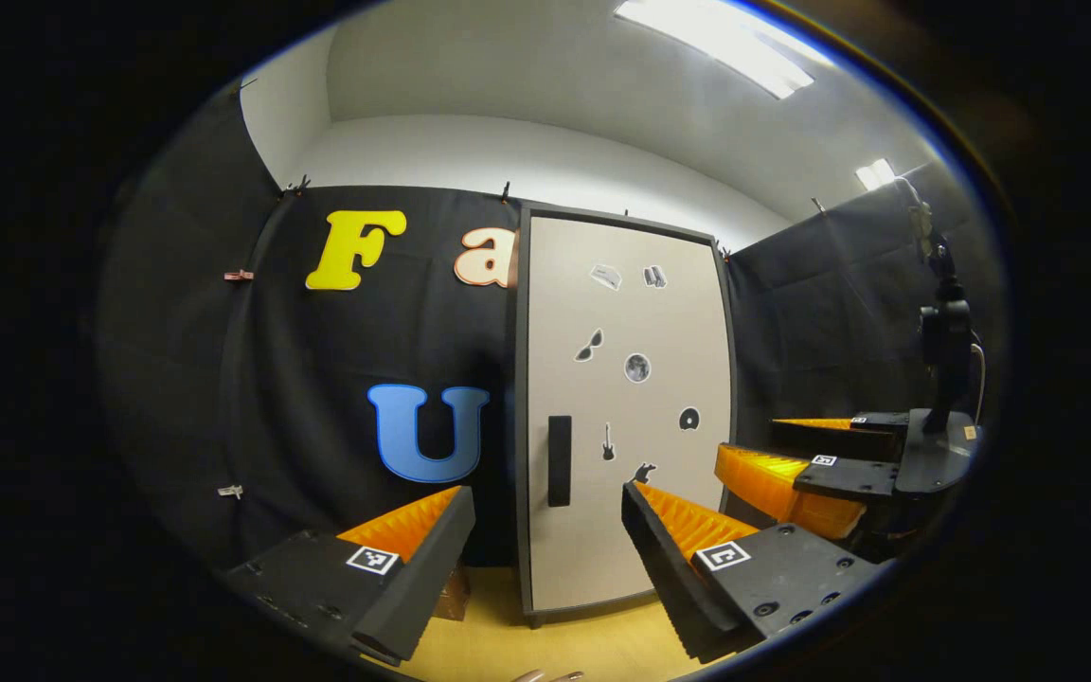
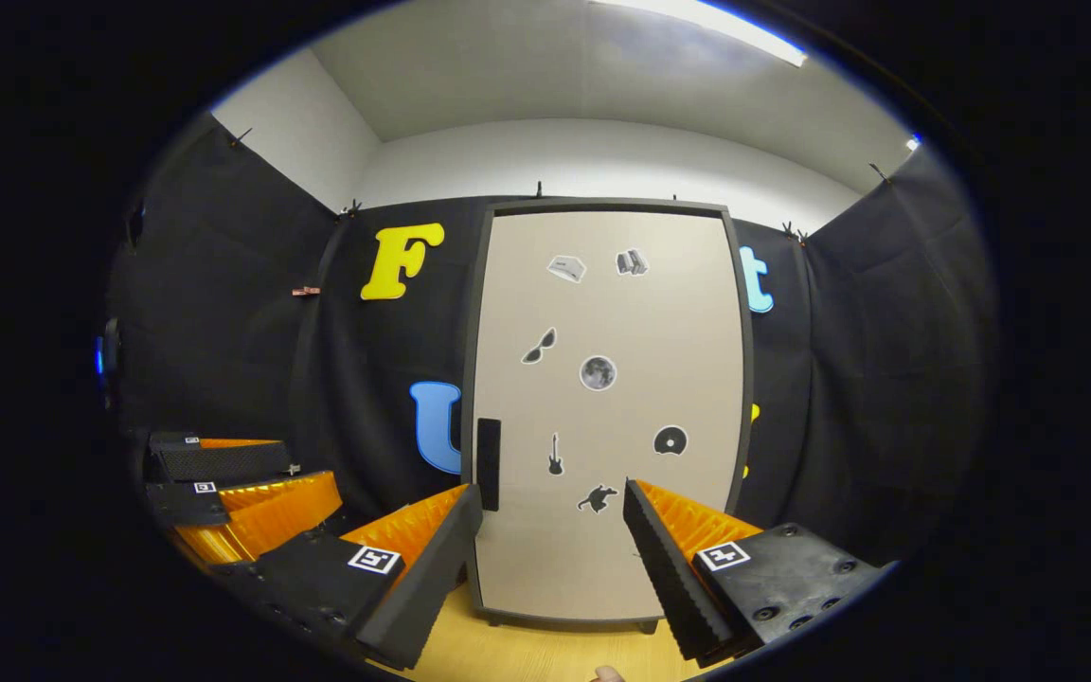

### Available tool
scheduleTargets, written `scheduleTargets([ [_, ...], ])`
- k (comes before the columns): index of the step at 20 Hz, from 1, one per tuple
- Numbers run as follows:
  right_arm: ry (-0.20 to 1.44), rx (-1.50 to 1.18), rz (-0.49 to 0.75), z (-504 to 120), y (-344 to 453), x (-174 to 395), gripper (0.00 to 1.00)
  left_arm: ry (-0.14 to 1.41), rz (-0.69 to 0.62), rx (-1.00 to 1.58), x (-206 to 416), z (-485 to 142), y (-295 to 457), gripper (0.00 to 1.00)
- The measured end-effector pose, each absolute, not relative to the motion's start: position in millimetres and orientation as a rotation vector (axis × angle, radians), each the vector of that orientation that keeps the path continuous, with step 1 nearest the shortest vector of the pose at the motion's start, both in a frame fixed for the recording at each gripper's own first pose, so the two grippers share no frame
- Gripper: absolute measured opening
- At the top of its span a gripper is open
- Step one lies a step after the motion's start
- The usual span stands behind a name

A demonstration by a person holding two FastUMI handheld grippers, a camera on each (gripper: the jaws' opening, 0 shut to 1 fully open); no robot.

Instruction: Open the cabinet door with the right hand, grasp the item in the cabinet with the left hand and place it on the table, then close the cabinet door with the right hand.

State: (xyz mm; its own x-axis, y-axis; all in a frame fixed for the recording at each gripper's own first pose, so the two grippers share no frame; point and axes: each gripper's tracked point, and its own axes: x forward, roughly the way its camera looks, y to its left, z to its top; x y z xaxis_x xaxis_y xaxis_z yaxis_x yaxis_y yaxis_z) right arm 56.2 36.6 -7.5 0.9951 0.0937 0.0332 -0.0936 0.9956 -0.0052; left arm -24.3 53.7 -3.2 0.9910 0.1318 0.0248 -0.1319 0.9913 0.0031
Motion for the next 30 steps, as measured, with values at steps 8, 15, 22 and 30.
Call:
scheduleTargets([
  [8,-0.021,0.009,0.165,-24,92,109,0.97,-0.017,0.202,-0.007,-41,-12,101,0.98],
  [15,0.001,0.007,0.136,-51,121,171,0.97,0.016,0.21,-0.022,-43,-30,131,0.98],
  [22,0.03,-0.005,0.067,-78,127,222,0.93,0.027,0.24,-0.012,-43,-37,158,0.98],
  [30,0.062,-0.011,0.005,-93,126,253,0.86,0.051,0.238,-0.03,-46,-45,166,0.98],
])
